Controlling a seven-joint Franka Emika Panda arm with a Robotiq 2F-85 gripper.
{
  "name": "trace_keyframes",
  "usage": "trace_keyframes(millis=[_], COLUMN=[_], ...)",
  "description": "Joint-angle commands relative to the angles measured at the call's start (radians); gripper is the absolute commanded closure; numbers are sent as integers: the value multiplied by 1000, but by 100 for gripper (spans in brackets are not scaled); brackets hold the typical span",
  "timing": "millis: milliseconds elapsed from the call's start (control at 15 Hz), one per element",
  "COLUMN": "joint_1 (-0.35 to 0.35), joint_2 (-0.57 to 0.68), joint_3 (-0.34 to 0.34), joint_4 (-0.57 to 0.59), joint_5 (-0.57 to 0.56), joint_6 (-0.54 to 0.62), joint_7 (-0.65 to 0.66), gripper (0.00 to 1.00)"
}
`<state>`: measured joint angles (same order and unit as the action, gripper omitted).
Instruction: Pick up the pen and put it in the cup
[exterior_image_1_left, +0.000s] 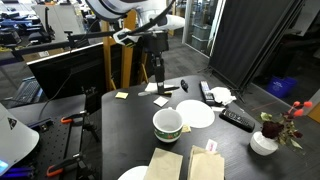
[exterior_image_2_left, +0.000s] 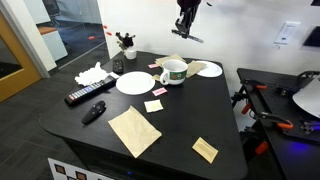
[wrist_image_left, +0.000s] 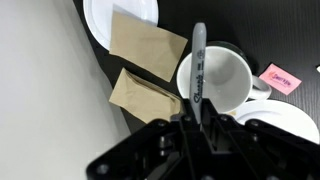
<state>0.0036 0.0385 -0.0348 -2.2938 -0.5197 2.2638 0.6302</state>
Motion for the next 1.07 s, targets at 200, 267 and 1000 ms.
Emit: trace_keyframes(millis=[200,267,1000], joint_1=[13,15,35], joint_2=[-4,3,87], joint_3=[6,8,8], joint_4=[-25,-23,-17], joint_5=[-180,-195,-369], joint_6=[25,20,21], joint_7=[343,395,824], gripper=[96,96,96])
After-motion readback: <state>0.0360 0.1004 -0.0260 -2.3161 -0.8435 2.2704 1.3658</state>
